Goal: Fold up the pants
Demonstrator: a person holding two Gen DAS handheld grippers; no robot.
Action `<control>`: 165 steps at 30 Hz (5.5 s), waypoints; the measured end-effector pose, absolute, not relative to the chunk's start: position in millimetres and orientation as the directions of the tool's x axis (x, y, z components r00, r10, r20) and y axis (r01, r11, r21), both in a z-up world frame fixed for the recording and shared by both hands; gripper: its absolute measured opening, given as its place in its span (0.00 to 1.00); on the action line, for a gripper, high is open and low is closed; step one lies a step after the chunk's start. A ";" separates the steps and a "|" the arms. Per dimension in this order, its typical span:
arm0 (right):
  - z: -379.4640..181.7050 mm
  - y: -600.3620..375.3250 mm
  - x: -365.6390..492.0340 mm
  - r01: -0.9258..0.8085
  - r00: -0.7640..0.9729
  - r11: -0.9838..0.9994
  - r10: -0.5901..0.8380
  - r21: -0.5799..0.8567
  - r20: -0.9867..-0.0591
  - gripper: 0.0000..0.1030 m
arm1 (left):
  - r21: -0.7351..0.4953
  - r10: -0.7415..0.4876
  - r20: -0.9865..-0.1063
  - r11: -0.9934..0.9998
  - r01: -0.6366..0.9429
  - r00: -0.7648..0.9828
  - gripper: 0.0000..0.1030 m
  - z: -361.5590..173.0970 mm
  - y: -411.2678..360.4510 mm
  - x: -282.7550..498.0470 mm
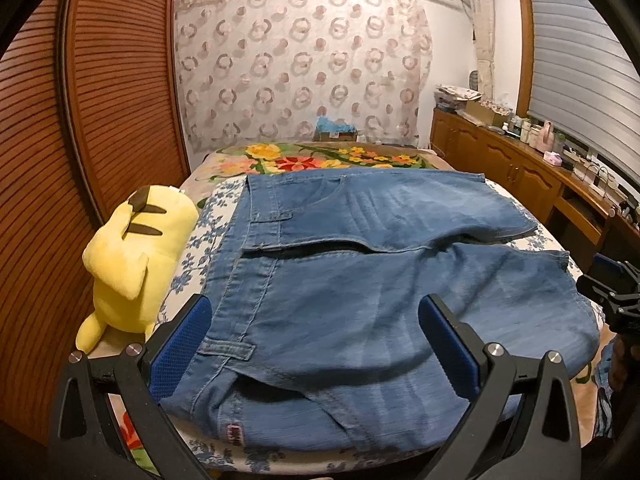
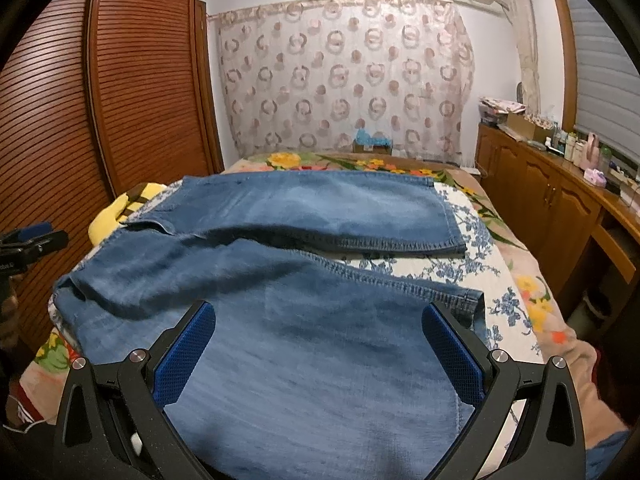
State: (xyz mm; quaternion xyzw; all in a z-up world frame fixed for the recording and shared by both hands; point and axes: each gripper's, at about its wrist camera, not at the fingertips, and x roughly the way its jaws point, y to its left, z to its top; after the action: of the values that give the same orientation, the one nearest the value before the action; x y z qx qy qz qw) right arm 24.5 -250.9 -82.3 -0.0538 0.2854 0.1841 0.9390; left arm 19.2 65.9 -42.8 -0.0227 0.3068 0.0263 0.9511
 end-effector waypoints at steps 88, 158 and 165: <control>-77.0 -317.5 -2.2 -0.337 0.605 0.941 0.225 0.010 -0.763 0.05 | -0.141 -0.065 -0.483 0.990 -0.005 0.873 0.17 -34.0 111.8 28.5; -39.7 -346.5 71.5 -0.355 0.726 0.924 0.370 0.146 -0.580 0.04 | -0.128 -0.042 -0.425 0.992 -0.014 0.904 0.16 2.5 120.4 101.7; 13.4 -358.3 83.2 -0.334 0.823 0.940 0.326 0.068 -0.465 0.03 | -0.167 -0.016 -0.409 0.984 -0.058 0.912 0.16 10.5 143.0 122.1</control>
State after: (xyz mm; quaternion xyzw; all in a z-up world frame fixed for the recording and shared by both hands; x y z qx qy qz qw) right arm 83.2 -358.3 13.4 -0.0084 0.2423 0.1730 0.9546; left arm 122.1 143.0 10.5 -0.0883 0.2090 0.0109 0.9739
